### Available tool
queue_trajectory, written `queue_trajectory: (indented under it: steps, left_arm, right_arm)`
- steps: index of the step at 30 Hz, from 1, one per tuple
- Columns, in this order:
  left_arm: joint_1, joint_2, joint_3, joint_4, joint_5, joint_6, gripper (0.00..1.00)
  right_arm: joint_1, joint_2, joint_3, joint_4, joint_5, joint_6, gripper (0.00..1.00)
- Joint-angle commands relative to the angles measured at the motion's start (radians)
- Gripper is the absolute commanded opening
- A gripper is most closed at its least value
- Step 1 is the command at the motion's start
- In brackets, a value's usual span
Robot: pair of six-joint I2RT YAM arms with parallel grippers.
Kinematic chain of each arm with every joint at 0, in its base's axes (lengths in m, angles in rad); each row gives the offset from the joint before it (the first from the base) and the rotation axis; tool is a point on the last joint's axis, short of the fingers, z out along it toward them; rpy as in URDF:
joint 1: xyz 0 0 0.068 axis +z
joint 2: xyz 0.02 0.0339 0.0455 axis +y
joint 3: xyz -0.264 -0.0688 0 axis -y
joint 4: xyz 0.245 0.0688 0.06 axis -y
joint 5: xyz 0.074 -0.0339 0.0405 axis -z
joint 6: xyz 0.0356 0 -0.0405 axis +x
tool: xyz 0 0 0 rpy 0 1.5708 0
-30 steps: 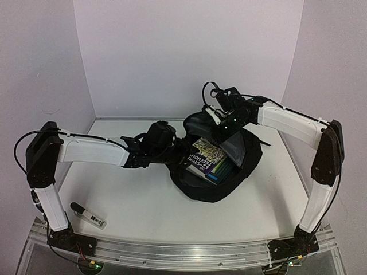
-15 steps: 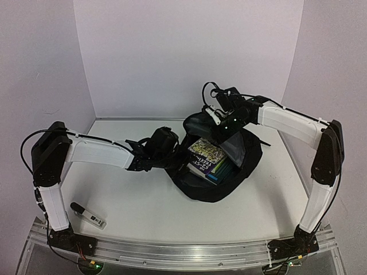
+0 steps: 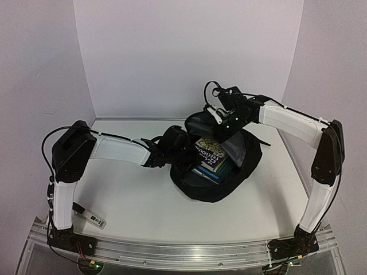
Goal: Pack the student bag
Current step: Place the book in the student bag.
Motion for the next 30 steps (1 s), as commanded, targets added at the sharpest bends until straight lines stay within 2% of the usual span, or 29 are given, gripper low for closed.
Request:
queue_trajectory:
  steps: [1, 8, 14, 16, 18, 20, 25, 27, 29, 30]
  left_arm:
    - [0.024, 0.065, 0.102, 0.044, 0.042, 0.028, 0.04]
    - [0.031, 0.024, 0.117, -0.009, 0.029, 0.116, 0.29]
    - [0.028, -0.131, 0.005, -0.064, -0.005, 0.216, 0.38]
    - [0.027, -0.192, -0.035, -0.094, -0.03, 0.255, 0.45]
    - [0.028, -0.251, -0.071, -0.141, -0.051, 0.29, 0.54]
    - [0.029, -0.3, -0.12, -0.169, -0.077, 0.322, 0.69]
    - [0.03, -0.423, -0.245, -0.156, -0.107, 0.437, 0.97]
    - [0.037, -0.461, -0.289, -0.149, -0.119, 0.46, 1.0]
    - [0.049, -0.494, -0.336, -0.134, -0.112, 0.48, 1.0]
    - [0.056, -0.508, -0.344, -0.139, -0.11, 0.487, 1.0]
  right_arm:
    - [-0.043, -0.046, 0.065, 0.039, -0.02, -0.016, 0.0]
    - [-0.104, -0.002, 0.121, 0.039, -0.017, -0.038, 0.0]
    - [-0.11, -0.011, 0.145, 0.029, -0.079, -0.028, 0.0]
    - [-0.11, -0.016, 0.139, 0.02, -0.129, -0.007, 0.0]
    - [-0.108, -0.022, 0.128, 0.009, -0.19, 0.015, 0.0]
    - [-0.106, -0.029, 0.11, 0.003, -0.25, 0.036, 0.0]
    - [-0.073, -0.05, 0.046, -0.022, -0.342, 0.048, 0.0]
    - [-0.039, -0.063, 0.011, -0.045, -0.376, 0.039, 0.05]
    - [-0.003, -0.074, -0.011, -0.086, -0.433, 0.019, 0.15]
    - [0.004, -0.075, -0.011, -0.111, -0.472, 0.021, 0.24]
